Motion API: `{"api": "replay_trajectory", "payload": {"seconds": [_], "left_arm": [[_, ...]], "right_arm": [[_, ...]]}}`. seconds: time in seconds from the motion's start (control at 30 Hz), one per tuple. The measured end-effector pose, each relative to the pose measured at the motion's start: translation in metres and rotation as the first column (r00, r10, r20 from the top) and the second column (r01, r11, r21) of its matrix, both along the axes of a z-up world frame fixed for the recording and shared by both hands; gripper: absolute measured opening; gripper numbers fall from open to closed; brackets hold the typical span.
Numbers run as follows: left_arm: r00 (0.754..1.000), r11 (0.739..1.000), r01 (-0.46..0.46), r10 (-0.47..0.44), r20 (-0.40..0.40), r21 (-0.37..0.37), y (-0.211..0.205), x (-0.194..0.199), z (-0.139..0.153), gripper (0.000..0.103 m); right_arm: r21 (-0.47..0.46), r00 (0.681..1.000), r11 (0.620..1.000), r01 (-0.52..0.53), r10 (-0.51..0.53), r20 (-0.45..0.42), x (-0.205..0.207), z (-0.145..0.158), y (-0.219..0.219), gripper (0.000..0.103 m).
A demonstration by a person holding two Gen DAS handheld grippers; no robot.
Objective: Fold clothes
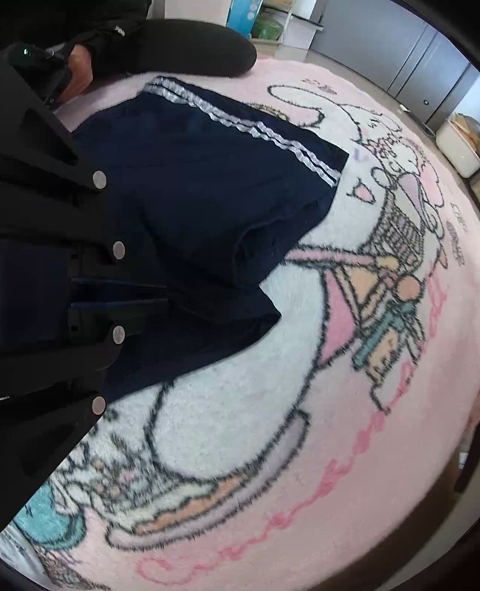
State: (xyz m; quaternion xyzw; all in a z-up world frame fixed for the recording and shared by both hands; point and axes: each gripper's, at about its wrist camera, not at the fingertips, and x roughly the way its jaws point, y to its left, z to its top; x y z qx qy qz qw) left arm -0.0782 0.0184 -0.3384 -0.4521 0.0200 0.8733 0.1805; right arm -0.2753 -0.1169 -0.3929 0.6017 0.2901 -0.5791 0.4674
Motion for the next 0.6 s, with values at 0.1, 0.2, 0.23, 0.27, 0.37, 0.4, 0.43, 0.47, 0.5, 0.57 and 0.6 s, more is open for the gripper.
{"api": "replay_trajectory", "payload": {"seconds": [0.1, 0.2, 0.23, 0.27, 0.37, 0.4, 0.43, 0.47, 0.5, 0.57, 0.6], "left_arm": [[1.0, 1.0, -0.001, 0.001, 0.005, 0.002, 0.0, 0.0, 0.0, 0.003], [1.0, 1.0, -0.001, 0.001, 0.009, 0.001, 0.0, 0.0, 0.0, 0.003], [1.0, 1.0, 0.0, 0.0, 0.011, 0.0, 0.0, -0.001, 0.0, 0.003], [1.0, 1.0, 0.0, 0.0, 0.012, 0.0, 0.0, -0.001, -0.001, 0.003], [1.0, 1.0, 0.0, 0.0, 0.02, 0.0, 0.0, -0.001, -0.002, 0.003], [1.0, 1.0, 0.0, 0.0, 0.021, 0.0, 0.001, -0.001, -0.002, 0.003], [1.0, 1.0, 0.001, -0.001, 0.021, 0.0, 0.001, -0.001, -0.002, 0.003], [1.0, 1.0, 0.001, -0.001, 0.022, 0.0, 0.001, -0.001, -0.002, 0.003], [1.0, 1.0, 0.001, -0.001, 0.023, 0.0, 0.001, -0.001, -0.003, 0.003], [1.0, 1.0, 0.001, -0.001, 0.024, 0.001, 0.001, -0.001, -0.003, 0.003], [1.0, 1.0, 0.001, -0.001, 0.024, 0.001, 0.001, -0.001, -0.003, 0.003]], "right_arm": [[-0.012, 1.0, 1.0, -0.015, 0.014, -0.025, -0.018, 0.001, -0.023, 0.002], [0.008, 0.998, 1.0, -0.016, 0.016, -0.065, -0.025, 0.01, -0.013, 0.002], [0.021, 0.997, 1.0, -0.013, 0.015, -0.08, -0.027, 0.011, -0.012, 0.002], [0.032, 0.995, 0.999, -0.01, 0.013, -0.095, -0.03, 0.011, -0.012, 0.002], [0.051, 0.99, 0.998, 0.022, -0.015, -0.14, -0.039, 0.013, -0.008, 0.002], [0.048, 0.99, 0.998, 0.035, -0.028, -0.142, -0.041, 0.015, -0.007, 0.002], [0.041, 0.989, 0.998, 0.047, -0.041, -0.14, -0.044, 0.016, -0.006, 0.002], [0.033, 0.989, 0.998, 0.06, -0.055, -0.137, -0.046, 0.017, -0.006, 0.002], [0.026, 0.989, 0.997, 0.072, -0.068, -0.135, -0.049, 0.018, -0.005, 0.002], [0.055, 0.99, 0.996, 0.069, -0.061, -0.126, -0.049, 0.016, -0.005, 0.003], [0.06, 0.992, 0.996, 0.065, -0.058, -0.115, -0.048, 0.015, -0.004, 0.004]]}}
